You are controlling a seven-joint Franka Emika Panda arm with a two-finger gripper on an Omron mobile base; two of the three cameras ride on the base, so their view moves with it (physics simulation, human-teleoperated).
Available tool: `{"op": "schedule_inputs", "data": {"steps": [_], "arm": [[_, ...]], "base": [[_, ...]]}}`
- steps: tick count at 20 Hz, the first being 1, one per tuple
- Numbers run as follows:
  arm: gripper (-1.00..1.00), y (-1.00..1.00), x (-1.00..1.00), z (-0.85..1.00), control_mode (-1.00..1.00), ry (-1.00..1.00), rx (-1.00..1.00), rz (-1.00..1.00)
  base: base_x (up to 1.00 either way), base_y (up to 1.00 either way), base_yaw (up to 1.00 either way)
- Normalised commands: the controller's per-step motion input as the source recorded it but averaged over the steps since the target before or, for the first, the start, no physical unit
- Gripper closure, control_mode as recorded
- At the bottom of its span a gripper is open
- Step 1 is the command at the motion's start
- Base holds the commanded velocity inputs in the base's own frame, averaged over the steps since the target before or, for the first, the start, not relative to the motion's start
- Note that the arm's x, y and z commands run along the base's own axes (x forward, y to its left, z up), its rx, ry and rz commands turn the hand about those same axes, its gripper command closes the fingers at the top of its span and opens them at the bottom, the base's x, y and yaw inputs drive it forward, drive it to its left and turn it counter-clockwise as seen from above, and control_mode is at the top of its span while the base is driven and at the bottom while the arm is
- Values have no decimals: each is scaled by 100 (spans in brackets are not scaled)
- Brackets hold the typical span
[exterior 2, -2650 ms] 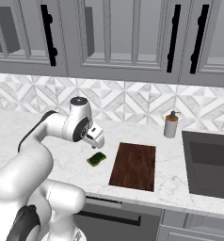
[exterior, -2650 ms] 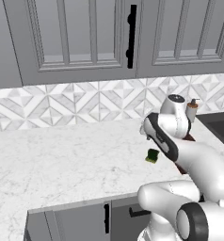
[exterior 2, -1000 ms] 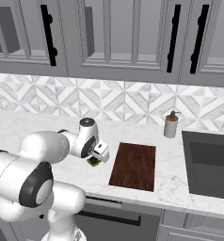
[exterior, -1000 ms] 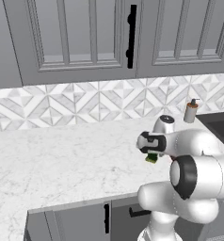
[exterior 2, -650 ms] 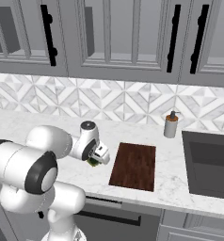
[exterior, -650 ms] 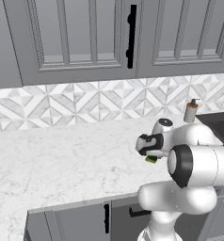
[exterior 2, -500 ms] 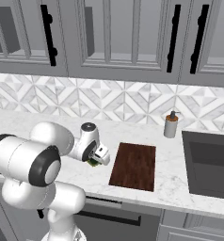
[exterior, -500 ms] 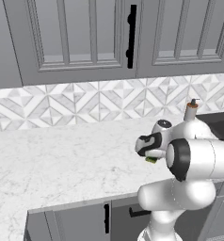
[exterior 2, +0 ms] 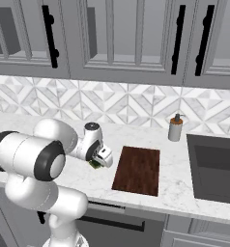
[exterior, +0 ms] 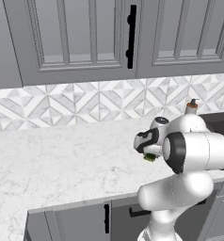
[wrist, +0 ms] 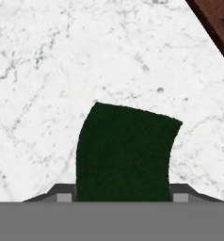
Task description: Pick up the sponge from the counter and clean the cutting board by briefly scrubbing or pressing down on the cutting board. Once finished, release the sponge.
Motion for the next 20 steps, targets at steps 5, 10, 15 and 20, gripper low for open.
{"op": "schedule_inputs", "data": {"steps": [5,10,15,20], "arm": [[100,-24,45,53,-100,7,11,1],[100,-51,49,63,-100,3,2,6],[100,-30,51,-16,-100,4,-4,3],[100,-27,6,-51,-100,-7,-9,-1]], "base": [[0,0,0],[0,0,0],[0,0,0],[0,0,0]]}}
